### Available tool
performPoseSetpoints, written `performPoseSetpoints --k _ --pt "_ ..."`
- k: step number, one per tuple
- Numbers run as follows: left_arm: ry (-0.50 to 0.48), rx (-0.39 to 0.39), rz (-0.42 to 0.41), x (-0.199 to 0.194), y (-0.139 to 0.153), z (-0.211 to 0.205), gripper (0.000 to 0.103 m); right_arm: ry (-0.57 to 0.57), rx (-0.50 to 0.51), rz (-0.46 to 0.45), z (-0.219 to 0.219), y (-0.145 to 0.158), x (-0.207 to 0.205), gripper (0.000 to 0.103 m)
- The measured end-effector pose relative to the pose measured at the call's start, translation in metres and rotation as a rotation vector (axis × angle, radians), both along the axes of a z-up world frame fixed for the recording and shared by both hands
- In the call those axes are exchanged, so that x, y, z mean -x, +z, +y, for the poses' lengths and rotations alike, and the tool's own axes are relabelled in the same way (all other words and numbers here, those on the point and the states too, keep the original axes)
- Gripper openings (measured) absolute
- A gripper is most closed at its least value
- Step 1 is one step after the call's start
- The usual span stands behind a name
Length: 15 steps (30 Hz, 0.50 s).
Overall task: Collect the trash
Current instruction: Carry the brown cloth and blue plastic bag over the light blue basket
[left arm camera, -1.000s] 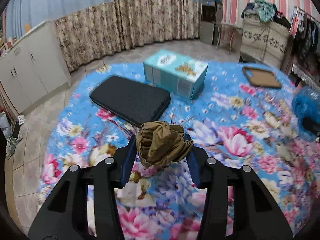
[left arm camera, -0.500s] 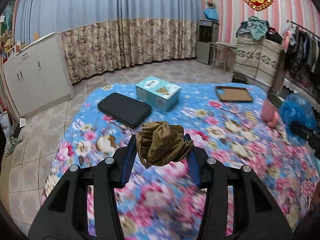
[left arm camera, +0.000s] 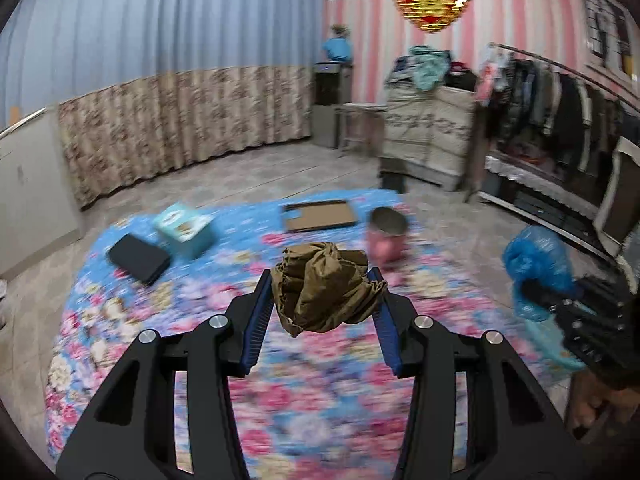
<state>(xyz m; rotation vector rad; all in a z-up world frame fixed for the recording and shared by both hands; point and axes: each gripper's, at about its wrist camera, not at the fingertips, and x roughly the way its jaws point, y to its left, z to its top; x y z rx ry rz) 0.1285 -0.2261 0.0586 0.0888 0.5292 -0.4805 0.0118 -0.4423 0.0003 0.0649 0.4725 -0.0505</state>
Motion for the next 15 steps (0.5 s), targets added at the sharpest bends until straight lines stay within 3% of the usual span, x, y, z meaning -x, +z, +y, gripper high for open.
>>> performPoseSetpoints --k 6,11,15 --pt "-0.143 -0.022 0.020 0.034 -0.003 -0.076 0.046 -0.097 -0.003 0.015 -0.060 -0.008 0.037 0.022" --pt "-0.265 -0.104 -0.051 0.074 -0.009 -0.140 0.047 -0.180 0.000 0.017 -0.104 -0.013 0.063 0.022" --pt "-0.374 -0.116 -0.043 0.096 -0.014 -0.186 0.047 -0.232 -0.025 0.010 -0.134 -0.016 0.077 0.022"
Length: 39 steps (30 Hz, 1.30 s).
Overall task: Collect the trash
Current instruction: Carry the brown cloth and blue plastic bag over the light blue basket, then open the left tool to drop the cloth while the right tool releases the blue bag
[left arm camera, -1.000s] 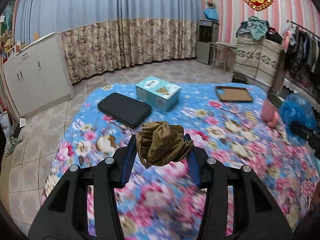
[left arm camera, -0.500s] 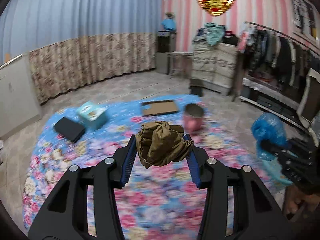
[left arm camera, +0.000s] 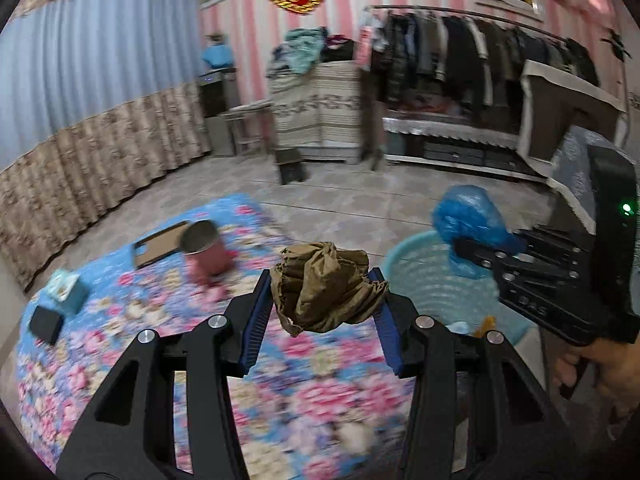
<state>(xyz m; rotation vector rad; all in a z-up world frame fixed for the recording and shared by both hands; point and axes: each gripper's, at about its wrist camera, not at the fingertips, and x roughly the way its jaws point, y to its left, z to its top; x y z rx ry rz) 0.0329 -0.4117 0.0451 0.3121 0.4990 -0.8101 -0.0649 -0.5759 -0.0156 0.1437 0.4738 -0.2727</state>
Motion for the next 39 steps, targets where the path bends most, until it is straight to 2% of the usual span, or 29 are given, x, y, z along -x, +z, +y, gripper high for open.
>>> performPoseSetpoints --k 11,19,22,23,24,25,26,27,28,29,32,35,37,39 --pt "-0.156 0.030 0.120 0.000 -0.010 -0.071 0.049 -0.085 -0.056 -0.021 -0.045 -0.005 0.017 0.022" --pt "-0.162 0.040 0.231 -0.018 -0.032 -0.108 0.049 -0.093 -0.091 0.008 -0.073 -0.018 0.030 0.024" --pt "-0.189 0.049 0.270 -0.024 -0.039 -0.119 0.051 -0.096 -0.090 0.015 -0.077 -0.022 0.031 0.025" --pt "-0.192 0.048 0.271 -0.024 -0.040 -0.122 0.057 -0.095 -0.092 0.014 -0.079 -0.022 0.031 0.025" --pt "-0.187 0.049 0.261 -0.023 -0.041 -0.124 0.069 -0.098 -0.091 0.013 -0.079 -0.022 0.032 0.026" --pt "-0.184 0.050 0.252 -0.022 -0.041 -0.125 0.075 -0.100 -0.090 0.012 -0.080 -0.022 0.033 0.028" --pt "-0.182 0.052 0.242 -0.021 -0.040 -0.126 0.081 -0.099 -0.092 0.012 -0.081 -0.022 0.033 0.037" --pt "-0.177 0.053 0.228 -0.020 -0.039 -0.126 0.082 -0.106 -0.087 0.011 -0.080 -0.021 0.033 0.043" --pt "-0.174 0.052 0.221 -0.020 -0.038 -0.126 0.083 -0.117 -0.080 0.009 -0.080 -0.021 0.035 0.058" --pt "-0.169 0.052 0.218 -0.020 -0.038 -0.126 0.086 -0.132 -0.072 0.006 -0.080 -0.021 0.036 0.066" --pt "-0.146 0.050 0.210 -0.026 -0.036 -0.118 0.088 -0.179 -0.065 0.013 -0.081 -0.020 0.036 0.072" --pt "-0.114 0.056 0.166 -0.033 -0.028 -0.096 0.088 -0.221 -0.020 0.029 -0.074 -0.016 0.037 0.074" --pt "-0.083 0.051 0.078 -0.035 -0.018 -0.070 0.089 -0.220 -0.013 0.005 -0.061 -0.009 0.036 0.076" --pt "-0.016 0.027 -0.070 -0.036 -0.006 -0.033 0.094 -0.189 -0.029 -0.028 -0.037 -0.002 0.031 0.081"
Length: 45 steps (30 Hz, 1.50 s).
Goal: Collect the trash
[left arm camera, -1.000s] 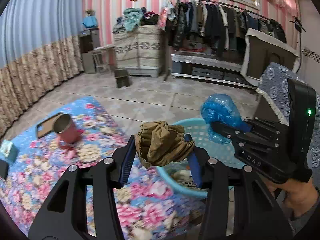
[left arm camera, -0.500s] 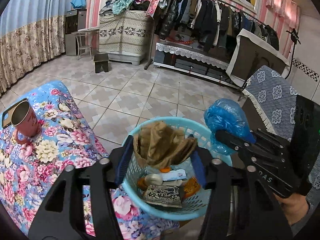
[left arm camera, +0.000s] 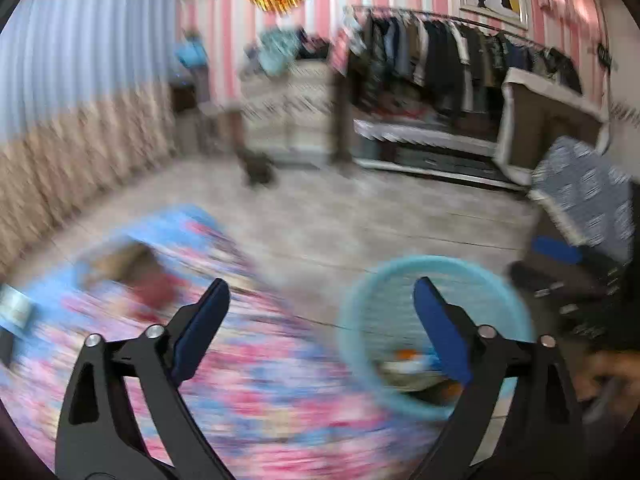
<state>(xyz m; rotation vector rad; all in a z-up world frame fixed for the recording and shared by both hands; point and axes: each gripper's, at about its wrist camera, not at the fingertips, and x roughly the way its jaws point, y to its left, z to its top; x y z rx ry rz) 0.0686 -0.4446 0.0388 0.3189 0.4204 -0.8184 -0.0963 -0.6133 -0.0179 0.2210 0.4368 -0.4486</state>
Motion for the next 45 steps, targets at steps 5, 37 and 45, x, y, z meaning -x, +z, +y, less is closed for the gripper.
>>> performPoseSetpoints --k 5,37,45 --pt "0.219 -0.002 -0.199 -0.005 0.024 0.128 0.098 0.209 -0.058 -0.093 0.099 0.014 -0.033 0.089" --pt "0.907 0.123 -0.165 0.082 -0.051 0.466 0.098 0.362 0.098 -0.130 0.277 -0.018 -0.022 0.094" --pt "0.914 0.139 -0.141 0.080 -0.054 0.470 0.098 0.340 0.117 -0.153 0.271 0.000 -0.012 0.094"
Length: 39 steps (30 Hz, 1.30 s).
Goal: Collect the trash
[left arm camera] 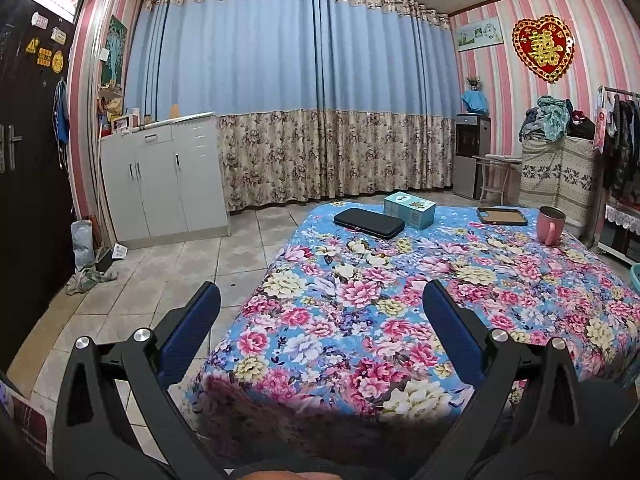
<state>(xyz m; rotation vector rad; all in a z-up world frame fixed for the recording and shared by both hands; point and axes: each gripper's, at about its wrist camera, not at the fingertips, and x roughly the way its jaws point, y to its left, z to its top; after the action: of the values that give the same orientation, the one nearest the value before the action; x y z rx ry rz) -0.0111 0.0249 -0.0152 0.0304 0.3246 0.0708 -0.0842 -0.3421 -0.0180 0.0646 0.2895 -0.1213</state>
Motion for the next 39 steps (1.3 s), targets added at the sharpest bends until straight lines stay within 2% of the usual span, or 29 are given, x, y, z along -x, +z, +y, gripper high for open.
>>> performPoseSetpoints --k 6,13,19,39 --pt "0.002 0.005 0.029 -0.004 -0.004 0.001 0.098 0.013 0.001 0.000 0.004 0.003 0.000 0.094" --pt "-0.007 -0.029 0.027 -0.003 -0.005 -0.008 0.098 0.005 0.001 0.005 0.000 0.001 0.001 0.094" --pt "-0.013 -0.031 0.029 -0.003 -0.004 -0.008 0.098 -0.009 -0.024 -0.008 -0.009 0.003 0.005 0.094" --pt "-0.030 -0.035 0.020 0.000 -0.003 -0.011 0.098 -0.003 -0.012 0.008 -0.009 0.003 0.005 0.094"
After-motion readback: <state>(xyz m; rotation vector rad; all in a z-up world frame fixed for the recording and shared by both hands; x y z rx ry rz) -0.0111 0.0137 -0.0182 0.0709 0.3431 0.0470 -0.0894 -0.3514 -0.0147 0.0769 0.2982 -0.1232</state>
